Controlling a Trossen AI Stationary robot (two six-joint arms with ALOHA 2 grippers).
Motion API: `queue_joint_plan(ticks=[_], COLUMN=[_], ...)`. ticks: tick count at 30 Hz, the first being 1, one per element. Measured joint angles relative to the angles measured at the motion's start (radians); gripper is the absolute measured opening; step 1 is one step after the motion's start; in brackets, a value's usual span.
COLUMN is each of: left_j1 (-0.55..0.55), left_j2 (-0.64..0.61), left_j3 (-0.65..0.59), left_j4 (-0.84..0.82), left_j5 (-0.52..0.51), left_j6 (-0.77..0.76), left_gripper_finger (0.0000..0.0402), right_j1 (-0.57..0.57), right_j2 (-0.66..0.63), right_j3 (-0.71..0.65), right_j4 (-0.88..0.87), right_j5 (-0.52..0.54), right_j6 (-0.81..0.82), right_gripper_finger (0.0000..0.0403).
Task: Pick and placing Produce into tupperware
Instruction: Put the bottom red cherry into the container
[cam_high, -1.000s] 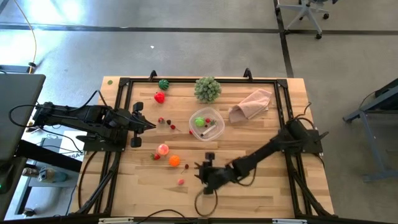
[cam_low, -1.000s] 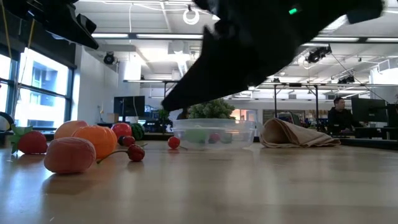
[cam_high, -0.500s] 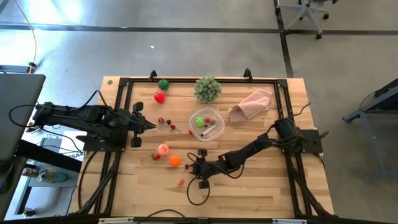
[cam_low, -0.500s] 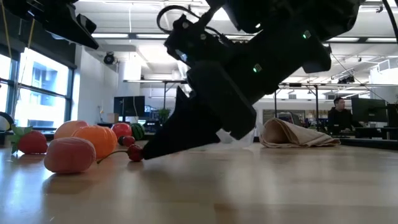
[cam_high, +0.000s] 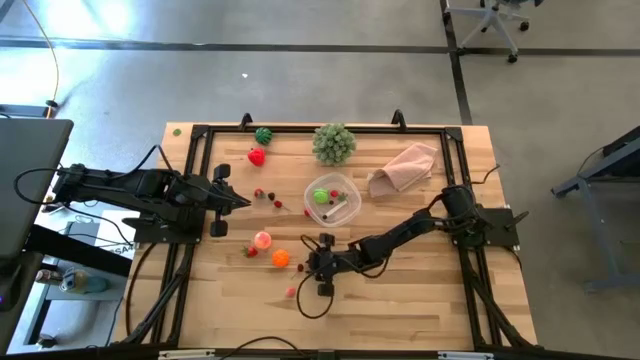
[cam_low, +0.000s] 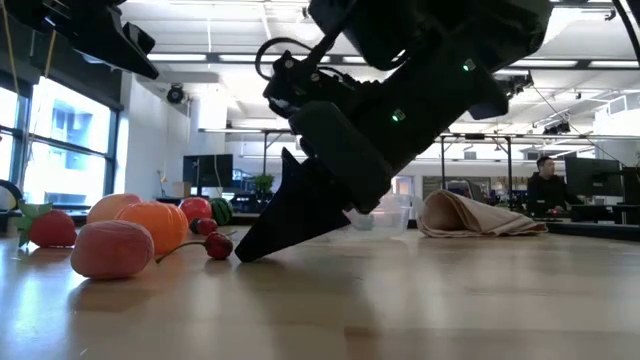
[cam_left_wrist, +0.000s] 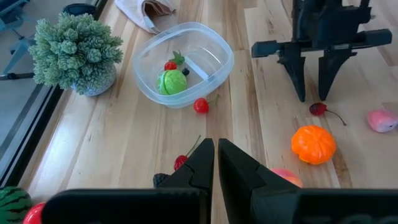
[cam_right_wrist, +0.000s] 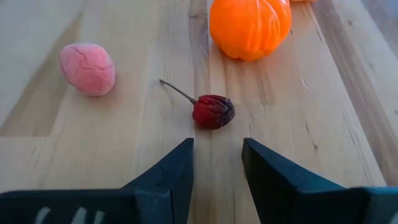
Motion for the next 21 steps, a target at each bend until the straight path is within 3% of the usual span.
queue_joint_plan(ticks=[12, 21], left_j1=[0.0, 0.0], left_j2=[0.0, 0.0], left_j3=[0.0, 0.0], left_j4=[0.0, 0.0], left_j5=[0.0, 0.0], left_j6=[0.0, 0.0], left_gripper_finger=[0.0014, 0.0014], right_j1=[-0.029, -0.032], right_j2=[0.003, 0.006], right_j3=[-0.003, -0.003], right_j4=[0.022, 0.048], right_j5=[-0.074, -0.084], right_j6=[-0.028, -0.033], right_gripper_finger=[0.0132, 0.018])
